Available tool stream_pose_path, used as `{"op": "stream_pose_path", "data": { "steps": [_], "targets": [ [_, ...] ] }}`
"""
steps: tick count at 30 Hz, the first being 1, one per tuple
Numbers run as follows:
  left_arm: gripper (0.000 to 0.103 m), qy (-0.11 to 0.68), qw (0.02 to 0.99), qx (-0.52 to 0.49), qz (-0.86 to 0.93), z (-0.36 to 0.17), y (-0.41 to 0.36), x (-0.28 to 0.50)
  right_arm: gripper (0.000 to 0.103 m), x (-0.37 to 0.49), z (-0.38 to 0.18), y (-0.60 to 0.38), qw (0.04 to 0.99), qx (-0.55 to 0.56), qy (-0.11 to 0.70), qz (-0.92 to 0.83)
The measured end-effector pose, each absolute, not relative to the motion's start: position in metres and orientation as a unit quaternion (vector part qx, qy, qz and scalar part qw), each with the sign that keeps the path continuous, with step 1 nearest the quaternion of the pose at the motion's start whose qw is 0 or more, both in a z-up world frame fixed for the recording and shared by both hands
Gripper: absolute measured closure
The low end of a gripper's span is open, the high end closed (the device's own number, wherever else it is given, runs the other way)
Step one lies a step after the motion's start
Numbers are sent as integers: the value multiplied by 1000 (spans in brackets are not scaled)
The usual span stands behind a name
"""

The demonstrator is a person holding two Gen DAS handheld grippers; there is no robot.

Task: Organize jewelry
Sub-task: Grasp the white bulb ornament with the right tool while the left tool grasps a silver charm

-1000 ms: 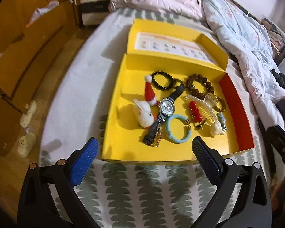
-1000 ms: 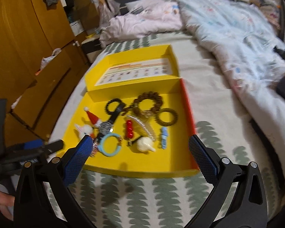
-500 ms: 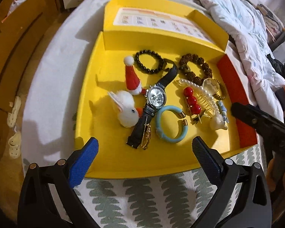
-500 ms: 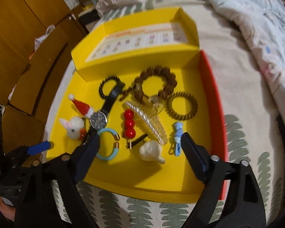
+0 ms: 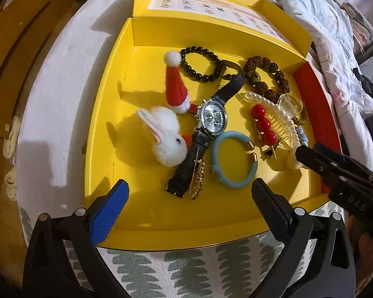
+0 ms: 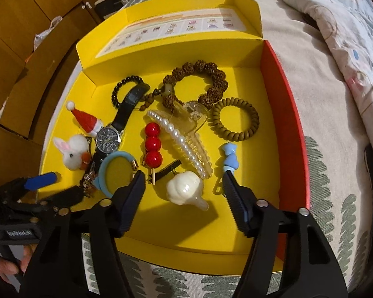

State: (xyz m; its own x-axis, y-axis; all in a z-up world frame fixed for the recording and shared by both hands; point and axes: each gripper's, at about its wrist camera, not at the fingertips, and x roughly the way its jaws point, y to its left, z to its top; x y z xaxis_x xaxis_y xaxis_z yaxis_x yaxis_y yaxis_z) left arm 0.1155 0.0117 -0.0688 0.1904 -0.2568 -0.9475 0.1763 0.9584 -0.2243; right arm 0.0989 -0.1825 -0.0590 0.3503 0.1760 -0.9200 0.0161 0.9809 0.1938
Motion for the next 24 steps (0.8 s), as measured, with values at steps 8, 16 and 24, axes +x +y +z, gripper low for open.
{"op": "stream_pose_path", "data": {
  "steps": [8, 16, 24],
  "targets": [
    [14, 626, 764, -46, -153, -69, 14, 115, 50, 102, -68, -184, 812, 80, 577, 42],
    [25, 636, 750, -44, -174, -74, 4, 113, 50, 103, -75, -180, 805, 74, 588, 45],
    [33, 647, 738, -55, -186, -81, -1, 116, 50, 103, -79, -176, 802, 68, 592, 45]
  ]
}}
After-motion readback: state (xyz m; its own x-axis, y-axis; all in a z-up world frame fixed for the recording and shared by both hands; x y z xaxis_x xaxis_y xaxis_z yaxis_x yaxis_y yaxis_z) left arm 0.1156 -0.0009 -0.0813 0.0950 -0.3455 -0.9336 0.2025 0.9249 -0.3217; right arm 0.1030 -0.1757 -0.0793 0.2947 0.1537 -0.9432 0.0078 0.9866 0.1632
